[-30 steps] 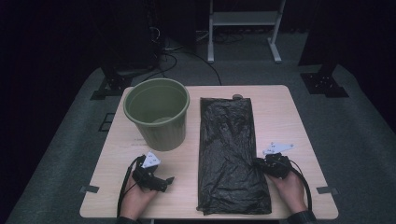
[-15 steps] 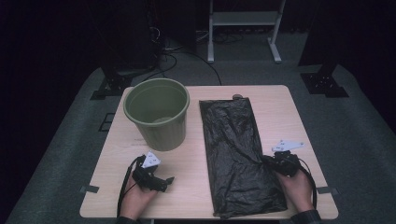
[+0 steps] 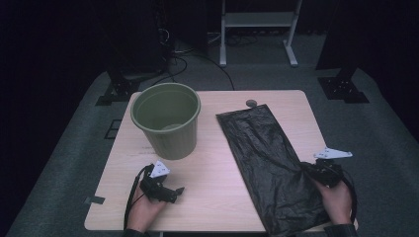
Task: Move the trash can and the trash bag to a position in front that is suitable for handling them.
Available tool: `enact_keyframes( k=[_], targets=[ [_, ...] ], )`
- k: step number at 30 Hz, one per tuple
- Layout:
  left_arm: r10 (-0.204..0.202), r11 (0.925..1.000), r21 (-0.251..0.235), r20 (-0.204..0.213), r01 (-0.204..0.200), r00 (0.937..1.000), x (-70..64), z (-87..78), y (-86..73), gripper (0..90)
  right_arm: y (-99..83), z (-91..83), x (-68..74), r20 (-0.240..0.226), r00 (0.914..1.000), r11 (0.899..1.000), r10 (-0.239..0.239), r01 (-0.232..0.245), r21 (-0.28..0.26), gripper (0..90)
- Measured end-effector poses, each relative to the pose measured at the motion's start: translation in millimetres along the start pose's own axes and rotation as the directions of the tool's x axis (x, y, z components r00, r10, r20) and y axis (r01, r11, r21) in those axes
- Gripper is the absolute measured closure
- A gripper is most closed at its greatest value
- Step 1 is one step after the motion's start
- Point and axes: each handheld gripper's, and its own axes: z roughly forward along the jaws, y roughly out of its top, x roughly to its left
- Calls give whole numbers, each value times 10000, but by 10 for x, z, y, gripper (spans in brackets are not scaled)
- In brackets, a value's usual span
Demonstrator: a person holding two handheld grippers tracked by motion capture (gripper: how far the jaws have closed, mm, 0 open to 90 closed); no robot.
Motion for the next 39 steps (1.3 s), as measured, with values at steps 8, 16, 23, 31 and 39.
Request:
enact_keyframes(
  k=[8, 16, 23, 31, 39],
  targets=[
    [36, 10000, 1, 35, -36, 10000, 3, 2, 3, 0, -110, -122, -167, 504, 9980, 9992, 390, -388, -55, 738],
    [37, 10000, 0, 37, -37, 10000, 4, 3, 3, 0, 46, -194, 22, 304, 9995, 9981, -9, 27, -607, 360],
    [38, 10000, 1, 38, -39, 10000, 4, 3, 3, 0, 168, -3, 253, -536, 9973, 9980, -493, 471, -411, 98],
    [92, 10000, -11, 94, -92, 9999, 11, -1, -1, 0, 161, 264, 355, -1415, 9891, 9991, -411, 401, -97, 96],
    [107, 9999, -5, 94, -107, 9999, 28, -23, -21, 0, 125, 393, 405, -1407, 9881, 9978, -619, 647, 155, 97]
  ],
)
